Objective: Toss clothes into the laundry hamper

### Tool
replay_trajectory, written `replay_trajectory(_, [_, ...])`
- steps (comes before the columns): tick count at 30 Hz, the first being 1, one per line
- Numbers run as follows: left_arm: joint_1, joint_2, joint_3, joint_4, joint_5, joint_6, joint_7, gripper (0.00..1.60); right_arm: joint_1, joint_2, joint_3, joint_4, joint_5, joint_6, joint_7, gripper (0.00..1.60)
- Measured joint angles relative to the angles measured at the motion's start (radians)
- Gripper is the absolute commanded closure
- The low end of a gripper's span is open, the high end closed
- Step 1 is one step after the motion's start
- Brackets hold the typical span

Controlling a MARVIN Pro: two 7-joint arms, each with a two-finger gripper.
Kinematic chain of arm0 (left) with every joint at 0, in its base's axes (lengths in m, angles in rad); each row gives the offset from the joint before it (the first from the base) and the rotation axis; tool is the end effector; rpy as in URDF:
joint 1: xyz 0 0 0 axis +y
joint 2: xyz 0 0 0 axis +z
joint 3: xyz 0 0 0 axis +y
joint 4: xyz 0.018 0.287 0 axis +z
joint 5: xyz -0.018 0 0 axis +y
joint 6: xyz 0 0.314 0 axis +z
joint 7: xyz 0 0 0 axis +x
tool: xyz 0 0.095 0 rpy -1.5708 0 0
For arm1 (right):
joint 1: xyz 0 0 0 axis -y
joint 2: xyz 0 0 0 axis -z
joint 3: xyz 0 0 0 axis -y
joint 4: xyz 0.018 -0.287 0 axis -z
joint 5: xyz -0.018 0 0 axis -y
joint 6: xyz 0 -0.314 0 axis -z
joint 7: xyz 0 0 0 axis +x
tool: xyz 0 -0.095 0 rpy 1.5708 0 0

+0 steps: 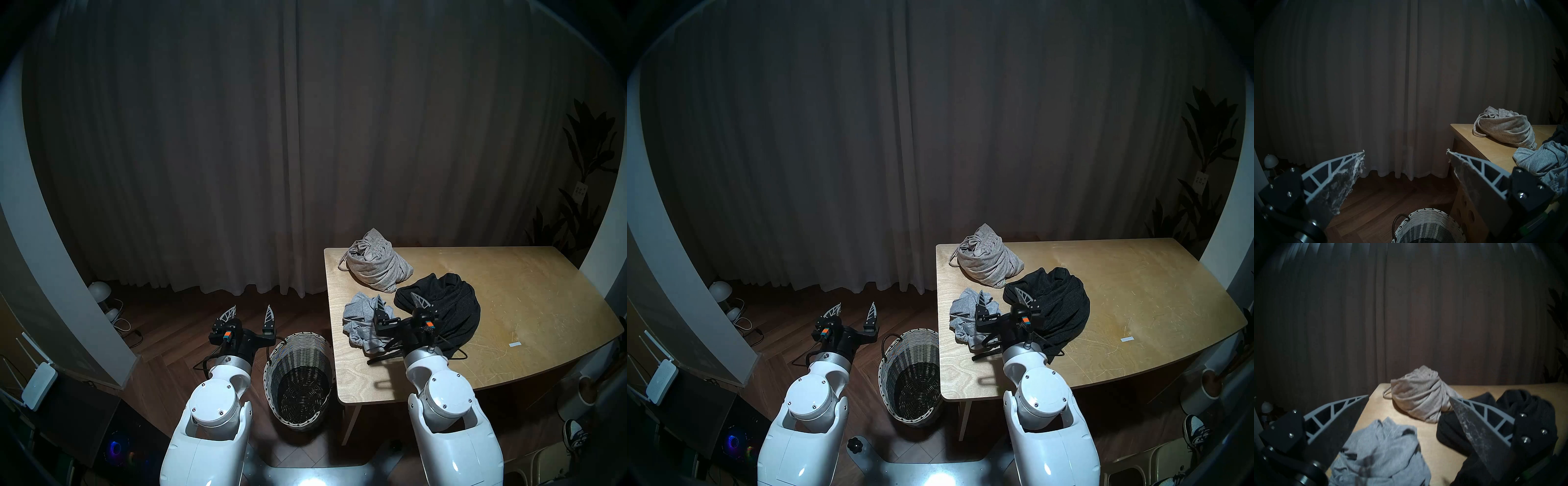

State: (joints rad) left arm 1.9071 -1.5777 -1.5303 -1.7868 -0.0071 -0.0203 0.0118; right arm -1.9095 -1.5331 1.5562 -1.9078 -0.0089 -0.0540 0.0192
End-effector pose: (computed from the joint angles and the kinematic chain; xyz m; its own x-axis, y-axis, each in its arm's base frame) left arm 0.3261 -0.0174 -0.3417 0.1002 0.0233 0.9947 -0.0234 -0.9994 0.0257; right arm 0.3303 0.0016 -0.2904 -0.0526 0.0382 0.9979 0.0455 -0.9981 0.0406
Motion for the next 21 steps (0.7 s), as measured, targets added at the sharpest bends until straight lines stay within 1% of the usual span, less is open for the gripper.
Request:
replay_trajectory(5, [0.0, 0.0, 0.0, 0.001, 0.0, 0.0, 0.0, 0.0, 0.002, 0.034, 0.046, -0.067, -0.01, -0.004, 0.023, 0.0])
replay_trajectory(8, [0.0, 0.0, 0.0, 0.001, 0.0, 0.0, 0.0, 0.0, -0.012, 0.065, 0.072, -0.102, -0.021, 0.024, 0.054, 0.0])
replay_trajectory(10, [0.0, 0.0, 0.0, 0.001, 0.0, 0.0, 0.0, 0.0, -0.023, 0.094, 0.103, -0.116, -0.031, 0.067, 0.099, 0.0])
replay_trajectory(11, [0.0, 0.0, 0.0, 0.001, 0.0, 0.0, 0.0, 0.0, -0.024, 0.098, 0.108, -0.116, -0.032, 0.071, 0.106, 0.0])
replay_trajectory(14, [0.0, 0.0, 0.0, 0.001, 0.0, 0.0, 0.0, 0.0, -0.035, 0.141, 0.163, -0.118, -0.047, 0.106, 0.175, 0.0])
replay_trajectory(16, [0.0, 0.0, 0.0, 0.001, 0.0, 0.0, 0.0, 0.0, -0.037, 0.157, 0.183, -0.118, -0.051, 0.119, 0.201, 0.0])
replay_trajectory(18, [0.0, 0.0, 0.0, 0.001, 0.0, 0.0, 0.0, 0.0, -0.037, 0.184, 0.22, -0.114, -0.057, 0.136, 0.246, 0.0])
replay_trajectory(21, [0.0, 0.0, 0.0, 0.001, 0.0, 0.0, 0.0, 0.0, -0.032, 0.212, 0.257, -0.104, -0.061, 0.145, 0.294, 0.0])
